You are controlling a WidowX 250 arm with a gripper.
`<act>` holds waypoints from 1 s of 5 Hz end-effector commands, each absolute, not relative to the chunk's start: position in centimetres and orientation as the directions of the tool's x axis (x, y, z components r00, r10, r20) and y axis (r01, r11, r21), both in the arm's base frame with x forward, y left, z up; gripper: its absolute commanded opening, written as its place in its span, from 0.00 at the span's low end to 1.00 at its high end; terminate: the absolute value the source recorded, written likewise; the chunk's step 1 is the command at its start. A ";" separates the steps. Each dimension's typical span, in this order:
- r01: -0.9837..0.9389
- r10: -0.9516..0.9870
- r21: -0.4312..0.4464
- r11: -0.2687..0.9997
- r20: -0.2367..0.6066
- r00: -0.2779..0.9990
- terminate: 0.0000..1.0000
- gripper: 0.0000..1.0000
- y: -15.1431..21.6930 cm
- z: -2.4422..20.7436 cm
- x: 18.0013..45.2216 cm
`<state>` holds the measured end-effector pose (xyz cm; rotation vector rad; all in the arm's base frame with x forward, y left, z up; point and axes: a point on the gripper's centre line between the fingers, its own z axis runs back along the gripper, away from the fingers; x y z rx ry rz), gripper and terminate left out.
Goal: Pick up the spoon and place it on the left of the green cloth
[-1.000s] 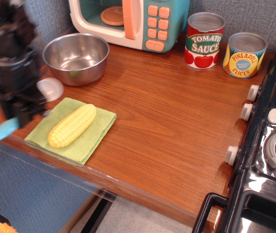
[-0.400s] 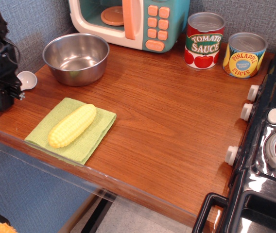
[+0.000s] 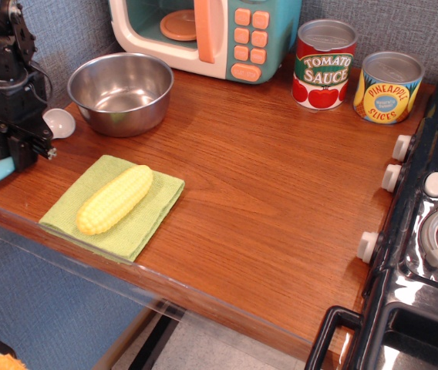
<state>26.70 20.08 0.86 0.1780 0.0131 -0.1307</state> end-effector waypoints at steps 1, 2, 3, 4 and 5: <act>0.157 -0.165 0.191 0.969 0.026 0.986 0.00 0.00 17.5 2.7 26.8; 0.055 -0.065 0.162 0.985 0.057 0.996 0.00 1.00 18.1 3.5 26.7; 0.012 -0.027 0.119 0.993 0.121 0.992 0.00 1.00 19.2 5.2 26.4; 0.036 -0.057 0.112 0.993 0.189 0.980 0.00 1.00 19.3 8.4 25.7; 0.110 -0.127 0.088 0.990 0.227 0.966 0.00 1.00 17.7 10.6 24.9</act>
